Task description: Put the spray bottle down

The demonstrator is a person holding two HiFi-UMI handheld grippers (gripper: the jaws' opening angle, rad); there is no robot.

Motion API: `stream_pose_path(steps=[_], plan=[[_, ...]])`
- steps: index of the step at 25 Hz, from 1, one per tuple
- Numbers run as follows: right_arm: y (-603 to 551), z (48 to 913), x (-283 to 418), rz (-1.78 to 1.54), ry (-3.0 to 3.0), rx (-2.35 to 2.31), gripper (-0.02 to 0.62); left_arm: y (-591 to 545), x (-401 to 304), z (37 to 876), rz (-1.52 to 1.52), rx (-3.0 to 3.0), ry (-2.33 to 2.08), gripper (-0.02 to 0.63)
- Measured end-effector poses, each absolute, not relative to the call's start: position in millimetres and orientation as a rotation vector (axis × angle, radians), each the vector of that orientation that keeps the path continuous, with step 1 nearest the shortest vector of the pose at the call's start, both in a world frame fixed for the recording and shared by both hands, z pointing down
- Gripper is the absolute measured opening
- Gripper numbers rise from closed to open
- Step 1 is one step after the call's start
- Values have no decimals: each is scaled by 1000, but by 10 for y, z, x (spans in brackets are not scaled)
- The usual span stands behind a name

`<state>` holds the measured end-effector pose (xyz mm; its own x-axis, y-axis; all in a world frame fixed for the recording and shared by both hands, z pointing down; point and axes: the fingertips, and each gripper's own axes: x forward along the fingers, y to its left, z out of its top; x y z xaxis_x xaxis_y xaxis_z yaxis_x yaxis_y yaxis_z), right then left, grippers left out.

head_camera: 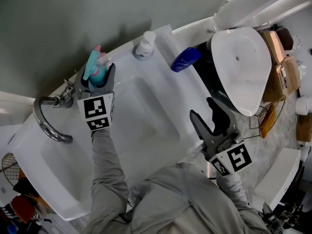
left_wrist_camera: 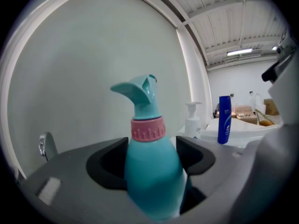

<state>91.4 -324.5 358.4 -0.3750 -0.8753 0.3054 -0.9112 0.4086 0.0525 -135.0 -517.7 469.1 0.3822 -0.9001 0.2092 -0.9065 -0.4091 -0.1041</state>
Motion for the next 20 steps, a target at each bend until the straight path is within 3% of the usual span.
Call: stream_pose_path(steps=[20], plan=[[-3183, 3560, 918, 174, -2378, 1578, 216, -5164, -1339, 4613, 330, 2623, -1699, 373]])
